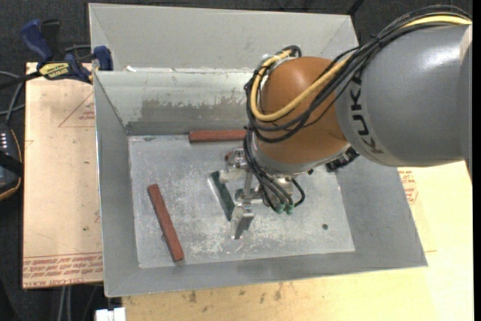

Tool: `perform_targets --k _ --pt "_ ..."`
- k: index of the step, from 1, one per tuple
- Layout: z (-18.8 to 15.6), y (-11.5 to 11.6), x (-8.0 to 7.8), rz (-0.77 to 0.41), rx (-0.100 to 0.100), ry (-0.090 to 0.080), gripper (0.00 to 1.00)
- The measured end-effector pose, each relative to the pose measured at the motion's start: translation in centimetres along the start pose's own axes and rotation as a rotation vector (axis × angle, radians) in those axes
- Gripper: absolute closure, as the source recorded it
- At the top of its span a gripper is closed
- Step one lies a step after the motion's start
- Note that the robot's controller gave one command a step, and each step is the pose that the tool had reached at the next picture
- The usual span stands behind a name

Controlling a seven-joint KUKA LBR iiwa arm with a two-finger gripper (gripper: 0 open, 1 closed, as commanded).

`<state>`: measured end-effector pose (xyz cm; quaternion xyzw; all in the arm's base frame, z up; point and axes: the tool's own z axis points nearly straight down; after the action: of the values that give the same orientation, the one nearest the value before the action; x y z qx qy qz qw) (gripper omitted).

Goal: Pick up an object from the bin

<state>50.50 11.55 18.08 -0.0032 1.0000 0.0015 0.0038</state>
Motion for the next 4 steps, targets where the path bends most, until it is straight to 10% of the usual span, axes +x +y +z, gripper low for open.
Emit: perform_targets --k 2,3,4 --pt "6.2 -5.0 -2.6 0.025 0.005 0.008 0.00" --pt "9.8 -7.8 -7.4 0.169 0.000 -0.002 1.00" --pt "9.8 -7.8 -7.4 0.169 0.000 -0.002 1.00"
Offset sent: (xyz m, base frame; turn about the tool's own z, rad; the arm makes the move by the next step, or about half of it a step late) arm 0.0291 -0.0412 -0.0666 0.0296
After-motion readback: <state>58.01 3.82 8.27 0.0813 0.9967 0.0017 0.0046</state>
